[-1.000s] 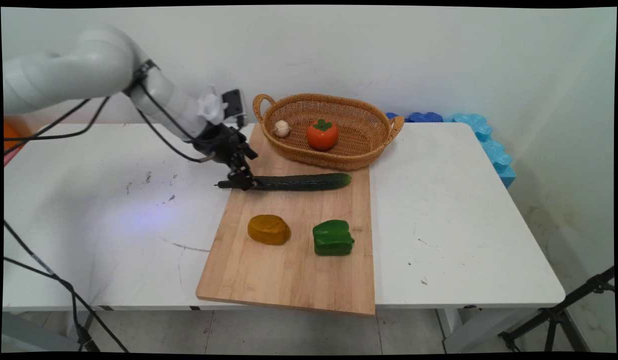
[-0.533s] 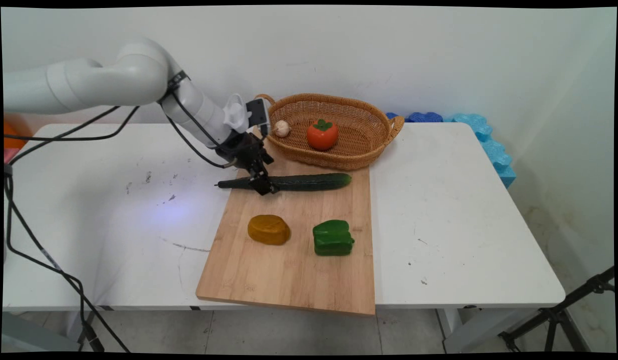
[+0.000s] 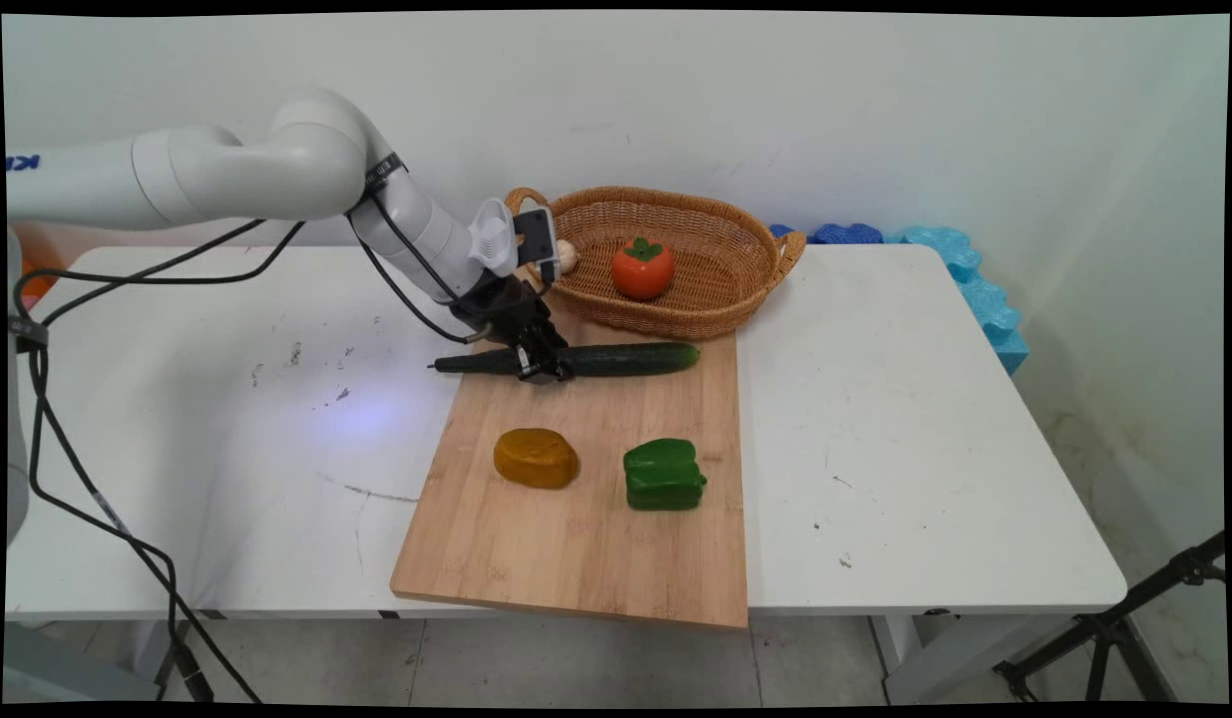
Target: Pick up the cucumber from the cutting board, then place the picked object in the vegetable basket
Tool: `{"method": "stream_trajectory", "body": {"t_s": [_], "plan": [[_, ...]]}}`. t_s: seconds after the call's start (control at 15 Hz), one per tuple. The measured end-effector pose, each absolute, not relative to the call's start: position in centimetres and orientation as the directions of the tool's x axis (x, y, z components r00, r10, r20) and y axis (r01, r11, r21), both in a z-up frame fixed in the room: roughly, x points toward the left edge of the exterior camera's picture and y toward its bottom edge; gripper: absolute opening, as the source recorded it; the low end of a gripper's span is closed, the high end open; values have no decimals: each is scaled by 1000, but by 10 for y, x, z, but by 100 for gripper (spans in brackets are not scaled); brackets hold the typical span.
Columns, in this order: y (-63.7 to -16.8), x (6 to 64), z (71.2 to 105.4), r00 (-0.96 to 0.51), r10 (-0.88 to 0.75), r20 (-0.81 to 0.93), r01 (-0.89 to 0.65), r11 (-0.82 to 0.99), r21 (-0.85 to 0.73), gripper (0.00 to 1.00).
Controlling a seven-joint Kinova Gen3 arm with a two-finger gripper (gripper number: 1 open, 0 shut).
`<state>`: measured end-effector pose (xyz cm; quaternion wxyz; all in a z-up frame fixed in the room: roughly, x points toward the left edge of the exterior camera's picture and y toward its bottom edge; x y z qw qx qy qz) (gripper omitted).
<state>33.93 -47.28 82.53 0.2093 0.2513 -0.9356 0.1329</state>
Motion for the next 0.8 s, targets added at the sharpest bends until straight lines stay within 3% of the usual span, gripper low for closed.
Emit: {"method": "stream_trajectory", "body": {"t_s": [0.8], "plan": [[-457, 329, 839, -823, -320, 468, -440, 882, -169, 0]]}}
